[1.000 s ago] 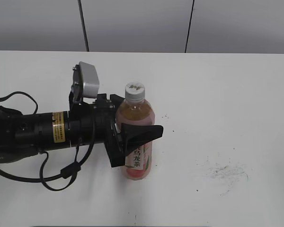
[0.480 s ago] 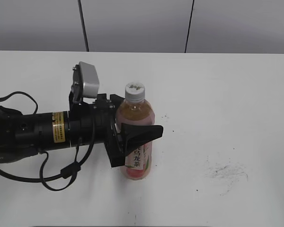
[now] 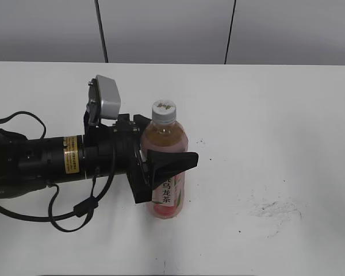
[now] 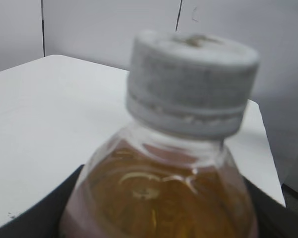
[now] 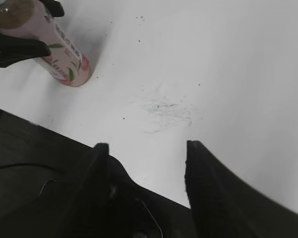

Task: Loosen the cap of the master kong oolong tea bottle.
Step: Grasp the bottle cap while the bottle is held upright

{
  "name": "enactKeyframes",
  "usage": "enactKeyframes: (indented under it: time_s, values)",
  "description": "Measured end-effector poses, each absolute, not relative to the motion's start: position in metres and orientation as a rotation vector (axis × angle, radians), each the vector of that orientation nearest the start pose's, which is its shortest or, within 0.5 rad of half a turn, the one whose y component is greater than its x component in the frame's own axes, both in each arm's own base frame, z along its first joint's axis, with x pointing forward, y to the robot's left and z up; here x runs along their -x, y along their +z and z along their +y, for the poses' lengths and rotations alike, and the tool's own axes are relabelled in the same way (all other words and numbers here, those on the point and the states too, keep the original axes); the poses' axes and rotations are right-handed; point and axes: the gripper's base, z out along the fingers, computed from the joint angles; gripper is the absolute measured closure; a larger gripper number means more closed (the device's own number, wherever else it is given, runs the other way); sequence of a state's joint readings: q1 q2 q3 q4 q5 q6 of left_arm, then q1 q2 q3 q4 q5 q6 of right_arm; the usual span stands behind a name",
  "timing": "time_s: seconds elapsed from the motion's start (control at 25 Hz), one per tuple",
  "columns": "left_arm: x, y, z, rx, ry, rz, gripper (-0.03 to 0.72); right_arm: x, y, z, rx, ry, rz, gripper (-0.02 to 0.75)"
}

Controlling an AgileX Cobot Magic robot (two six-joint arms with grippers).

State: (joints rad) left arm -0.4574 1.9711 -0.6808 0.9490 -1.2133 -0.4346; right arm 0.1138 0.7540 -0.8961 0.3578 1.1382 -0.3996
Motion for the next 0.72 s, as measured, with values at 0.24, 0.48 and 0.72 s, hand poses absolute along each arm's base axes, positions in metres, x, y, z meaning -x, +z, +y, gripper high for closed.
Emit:
enactKeyframes:
  time_s: [0.24, 0.48, 0.72]
  values:
    - [-0.251, 0.130, -0.201, -1.028, -1.074, 1.507, 0.243, -0.185, 0.361, 0.086, 0.830, 0.438, 2.511, 0.370]
    - [-0.251, 0.130, -0.201, -1.028, -1.075, 1.506, 0.243, -0.239, 0.375, 0.150, 0.960, 0.343, 2.520, 0.371]
    - [-0.251, 0.130, -0.201, -1.028, -1.075, 1.506, 0.243, -0.260, 0.378, 0.219, 1.027, 0.385, 2.488, 0.371]
